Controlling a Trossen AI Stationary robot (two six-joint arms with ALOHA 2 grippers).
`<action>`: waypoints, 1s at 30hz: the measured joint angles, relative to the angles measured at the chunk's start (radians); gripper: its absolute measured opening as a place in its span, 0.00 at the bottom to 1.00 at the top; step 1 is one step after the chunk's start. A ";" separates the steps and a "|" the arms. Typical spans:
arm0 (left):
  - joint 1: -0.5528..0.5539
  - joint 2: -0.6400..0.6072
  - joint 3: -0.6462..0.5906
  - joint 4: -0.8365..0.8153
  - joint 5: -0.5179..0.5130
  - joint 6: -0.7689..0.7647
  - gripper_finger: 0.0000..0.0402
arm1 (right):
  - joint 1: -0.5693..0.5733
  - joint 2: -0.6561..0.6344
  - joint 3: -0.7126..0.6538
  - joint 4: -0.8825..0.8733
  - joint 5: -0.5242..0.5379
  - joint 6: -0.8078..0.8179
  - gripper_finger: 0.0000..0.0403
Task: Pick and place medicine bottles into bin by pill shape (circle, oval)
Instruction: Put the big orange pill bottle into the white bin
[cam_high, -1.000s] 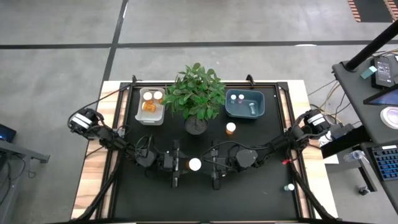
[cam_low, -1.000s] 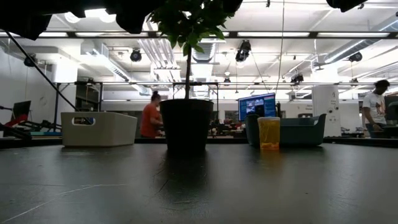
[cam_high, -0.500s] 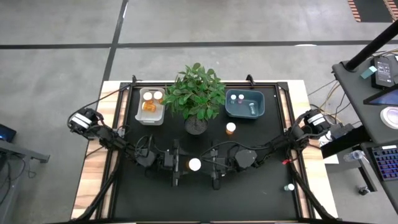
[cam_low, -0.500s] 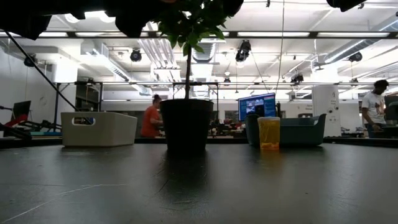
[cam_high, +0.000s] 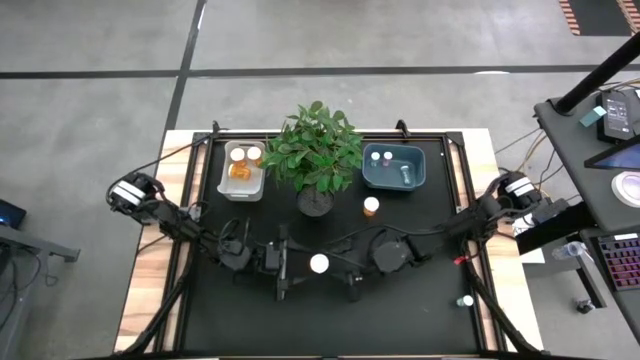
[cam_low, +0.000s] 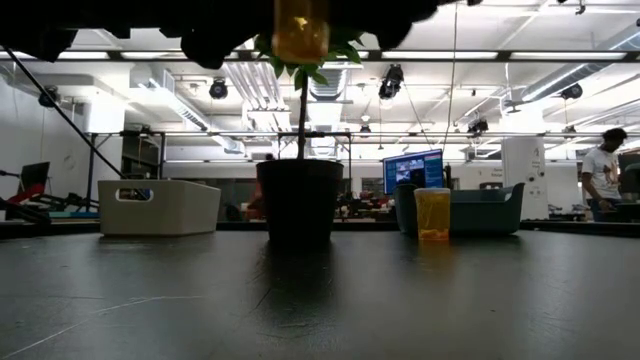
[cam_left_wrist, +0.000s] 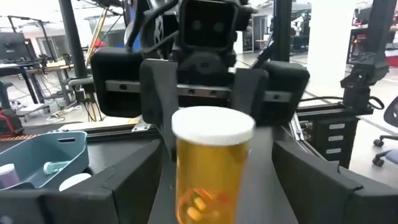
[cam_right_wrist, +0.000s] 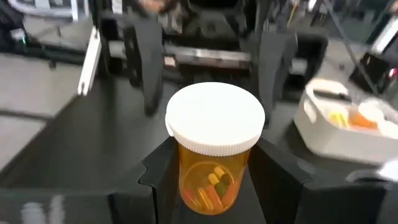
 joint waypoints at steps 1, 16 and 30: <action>0.000 0.000 0.000 -0.002 0.000 0.000 0.71 | 0.000 -0.012 0.000 -0.045 0.000 0.018 0.41; 0.043 0.003 0.078 -0.169 0.000 -0.122 0.71 | 0.000 -0.048 0.000 -0.316 0.000 0.146 0.41; 0.057 0.039 0.225 -0.486 -0.027 -0.169 0.71 | -0.007 -0.048 0.000 -0.325 0.000 0.156 0.41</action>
